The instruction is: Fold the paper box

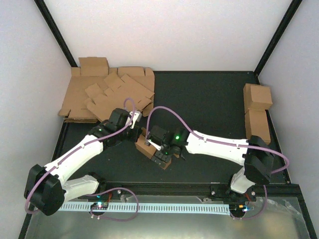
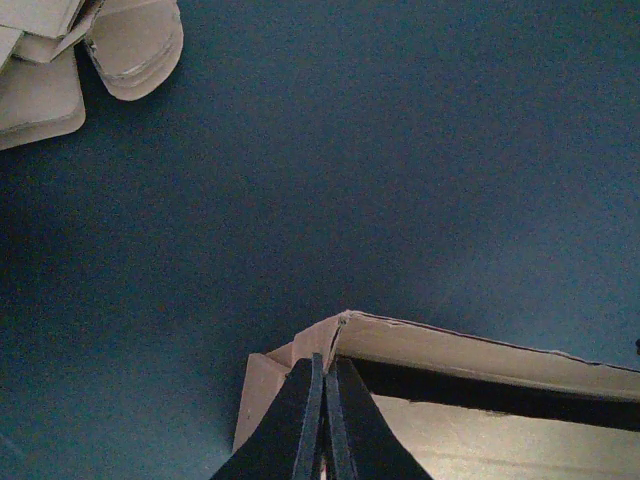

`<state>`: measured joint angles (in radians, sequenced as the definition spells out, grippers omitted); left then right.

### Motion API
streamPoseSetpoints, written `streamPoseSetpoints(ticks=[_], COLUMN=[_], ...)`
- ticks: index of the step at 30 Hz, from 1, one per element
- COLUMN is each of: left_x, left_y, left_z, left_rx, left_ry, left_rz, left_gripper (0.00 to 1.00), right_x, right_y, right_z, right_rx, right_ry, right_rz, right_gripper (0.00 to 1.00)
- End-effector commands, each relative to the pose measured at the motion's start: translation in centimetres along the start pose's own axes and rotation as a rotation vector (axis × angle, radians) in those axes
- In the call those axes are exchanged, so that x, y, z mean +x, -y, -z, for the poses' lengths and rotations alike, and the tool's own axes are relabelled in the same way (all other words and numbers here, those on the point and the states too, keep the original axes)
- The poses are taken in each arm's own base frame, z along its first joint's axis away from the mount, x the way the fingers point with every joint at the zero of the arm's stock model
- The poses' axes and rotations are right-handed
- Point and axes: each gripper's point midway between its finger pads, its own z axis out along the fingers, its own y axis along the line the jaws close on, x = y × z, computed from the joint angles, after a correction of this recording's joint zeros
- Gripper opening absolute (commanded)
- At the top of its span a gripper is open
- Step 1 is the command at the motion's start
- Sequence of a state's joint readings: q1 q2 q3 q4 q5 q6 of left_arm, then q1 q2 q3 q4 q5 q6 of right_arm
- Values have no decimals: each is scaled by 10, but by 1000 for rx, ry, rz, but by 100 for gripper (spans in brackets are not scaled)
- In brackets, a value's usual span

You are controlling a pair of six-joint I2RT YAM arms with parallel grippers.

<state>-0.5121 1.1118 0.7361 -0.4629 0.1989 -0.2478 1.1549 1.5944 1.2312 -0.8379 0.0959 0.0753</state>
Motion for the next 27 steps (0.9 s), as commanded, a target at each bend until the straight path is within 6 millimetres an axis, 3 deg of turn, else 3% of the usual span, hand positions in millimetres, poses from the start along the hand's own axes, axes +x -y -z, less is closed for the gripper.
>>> streamPoseSetpoints(ticks=[1, 9, 15, 19, 22, 27], left_x=[3, 4, 4, 4, 5, 6], left_y=[4, 4, 4, 5, 5, 6], left_z=[3, 3, 4, 5, 6, 10], left_rx=[15, 13, 16, 19, 13, 12], left_ry=[-10, -12, -15, -20, -28, -47], left_rz=[11, 14, 13, 12, 12, 11], left_gripper=[2, 2, 2, 2, 2, 2], right_x=[11, 21, 19, 18, 19, 19], right_y=[-3, 1, 6, 10, 14, 18], right_z=[-7, -19, -17, -15, -15, -14], right_rx=[31, 84, 110, 132, 149, 173], right_ry=[-34, -84, -71, -66, -63, -62], right_rz=[-13, 5, 14, 21, 31, 54], right_gripper=[99, 100, 69, 66, 59, 59])
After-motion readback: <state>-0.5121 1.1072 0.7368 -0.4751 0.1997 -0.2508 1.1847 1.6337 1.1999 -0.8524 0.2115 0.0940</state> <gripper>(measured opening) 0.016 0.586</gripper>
